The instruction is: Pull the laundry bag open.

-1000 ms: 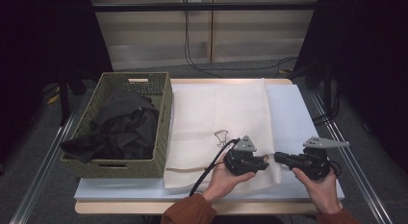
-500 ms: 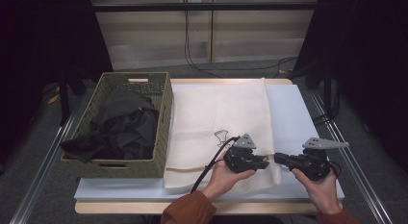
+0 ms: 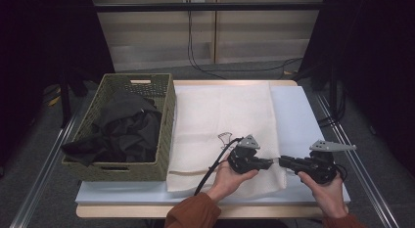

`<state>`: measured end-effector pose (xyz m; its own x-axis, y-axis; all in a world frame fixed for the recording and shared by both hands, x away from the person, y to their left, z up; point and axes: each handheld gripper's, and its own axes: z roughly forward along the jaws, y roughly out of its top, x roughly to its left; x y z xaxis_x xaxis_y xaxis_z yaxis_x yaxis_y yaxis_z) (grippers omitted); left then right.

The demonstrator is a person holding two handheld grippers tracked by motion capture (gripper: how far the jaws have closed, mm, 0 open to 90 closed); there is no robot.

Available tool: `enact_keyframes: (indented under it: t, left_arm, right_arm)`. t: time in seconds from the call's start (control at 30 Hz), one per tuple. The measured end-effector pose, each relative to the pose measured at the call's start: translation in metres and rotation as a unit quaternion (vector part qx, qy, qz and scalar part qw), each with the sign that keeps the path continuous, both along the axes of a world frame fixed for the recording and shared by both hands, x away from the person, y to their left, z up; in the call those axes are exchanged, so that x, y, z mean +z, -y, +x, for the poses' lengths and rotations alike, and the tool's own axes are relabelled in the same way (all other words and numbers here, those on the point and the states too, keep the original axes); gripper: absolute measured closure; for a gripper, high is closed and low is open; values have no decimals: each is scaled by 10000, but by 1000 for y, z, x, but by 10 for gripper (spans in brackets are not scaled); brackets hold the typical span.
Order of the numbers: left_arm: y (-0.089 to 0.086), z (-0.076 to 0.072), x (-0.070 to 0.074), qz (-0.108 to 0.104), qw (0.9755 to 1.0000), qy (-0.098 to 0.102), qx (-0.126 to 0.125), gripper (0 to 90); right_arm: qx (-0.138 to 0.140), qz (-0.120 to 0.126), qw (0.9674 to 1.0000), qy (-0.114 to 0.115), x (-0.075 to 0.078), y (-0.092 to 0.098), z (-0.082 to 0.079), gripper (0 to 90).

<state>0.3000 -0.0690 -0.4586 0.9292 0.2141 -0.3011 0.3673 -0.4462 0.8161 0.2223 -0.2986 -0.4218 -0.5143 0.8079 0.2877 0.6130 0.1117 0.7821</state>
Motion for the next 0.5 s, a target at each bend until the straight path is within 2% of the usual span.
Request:
enact_keyframes:
  t: [0.07, 0.13, 0.17, 0.23, 0.33, 0.37, 0.5]
  left_arm:
    - [-1, -1, 1, -82, 10000, -20, -48, 864]
    - [-1, -3, 4, -101, 9999, 42, -64, 869]
    - [-2, -3, 5, -96, 9999, 59, -72, 869]
    - [-2, -3, 6, -67, 9999, 80, -95, 869]
    - [-2, -2, 5, -50, 9999, 65, -83, 869]
    - [-2, -1, 5, -63, 9999, 54, -105, 869]
    - [-2, -1, 5, -101, 9999, 37, -85, 869]
  right_arm:
    - [-55, 51, 10000, -36, -2, 2, 1, 722]
    - [-108, 102, 9998, -128, -6, 3, 3, 673]
    - [-131, 213, 9994, -219, -10, 4, 5, 636]
    - [-104, 273, 9993, -233, -11, 4, 6, 627]
    - [-127, 474, 9984, -266, -11, 4, 8, 656]
    - [-127, 474, 9984, -266, -11, 4, 8, 656]
    - [-54, 635, 9978, -182, -9, 4, 9, 766]
